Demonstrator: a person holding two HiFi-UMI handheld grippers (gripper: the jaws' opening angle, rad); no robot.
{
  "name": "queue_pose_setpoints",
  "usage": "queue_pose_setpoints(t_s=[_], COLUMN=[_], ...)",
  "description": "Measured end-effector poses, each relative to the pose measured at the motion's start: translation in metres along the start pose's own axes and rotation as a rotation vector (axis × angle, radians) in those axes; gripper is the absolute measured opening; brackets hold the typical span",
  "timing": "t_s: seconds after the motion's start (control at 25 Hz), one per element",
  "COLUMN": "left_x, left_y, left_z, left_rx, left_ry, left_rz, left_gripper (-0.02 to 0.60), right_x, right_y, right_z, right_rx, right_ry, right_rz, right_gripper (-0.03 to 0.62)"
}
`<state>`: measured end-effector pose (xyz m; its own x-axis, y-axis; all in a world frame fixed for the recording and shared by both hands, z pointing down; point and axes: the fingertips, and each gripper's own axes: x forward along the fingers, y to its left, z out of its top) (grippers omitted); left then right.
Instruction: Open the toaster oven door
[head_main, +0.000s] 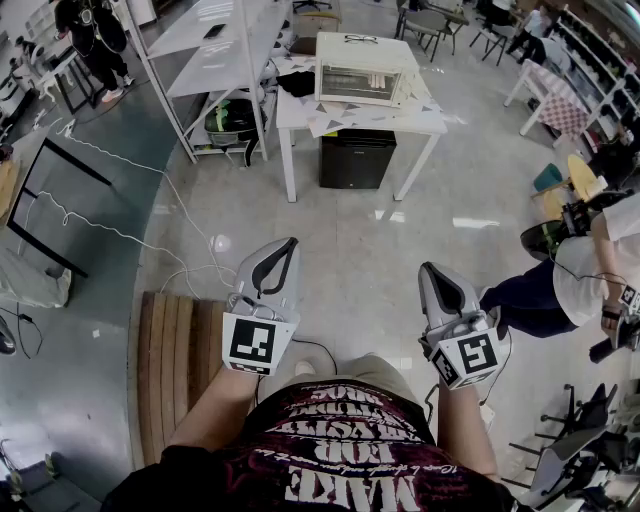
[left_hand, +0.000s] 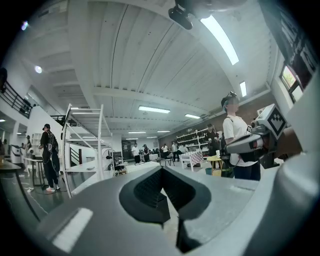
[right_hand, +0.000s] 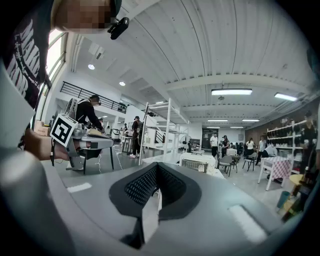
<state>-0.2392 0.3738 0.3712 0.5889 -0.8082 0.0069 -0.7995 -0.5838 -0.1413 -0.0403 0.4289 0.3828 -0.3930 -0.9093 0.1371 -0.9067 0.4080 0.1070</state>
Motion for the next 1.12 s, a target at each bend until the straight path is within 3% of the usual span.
queue_pose_setpoints(t_s=[0.36,0.84,1.12], left_x=[0.02,0.076,0.127], left_y=[-0.001,0.02,0.018], left_z=[-0.001,-0.029,-0.017], left_rx=[0.02,-0.026,-0.012], left_ry=[-0.016,0.076,0.04], left_rz=[-0.012,0.08,0.081], left_gripper=[0.001,0.001,0.001], right_x=[0.016,0.066,0.087], right_y=[-0.006,-0.073,-0.115], right_z=[0.003,-0.019,-0.028], right_rx=[0.031,0.117,0.134], right_ry=[-0.019,-0.003,0.013], right_rz=[0.036,0.036,0.034], right_gripper=[0.023,0.023,0.023])
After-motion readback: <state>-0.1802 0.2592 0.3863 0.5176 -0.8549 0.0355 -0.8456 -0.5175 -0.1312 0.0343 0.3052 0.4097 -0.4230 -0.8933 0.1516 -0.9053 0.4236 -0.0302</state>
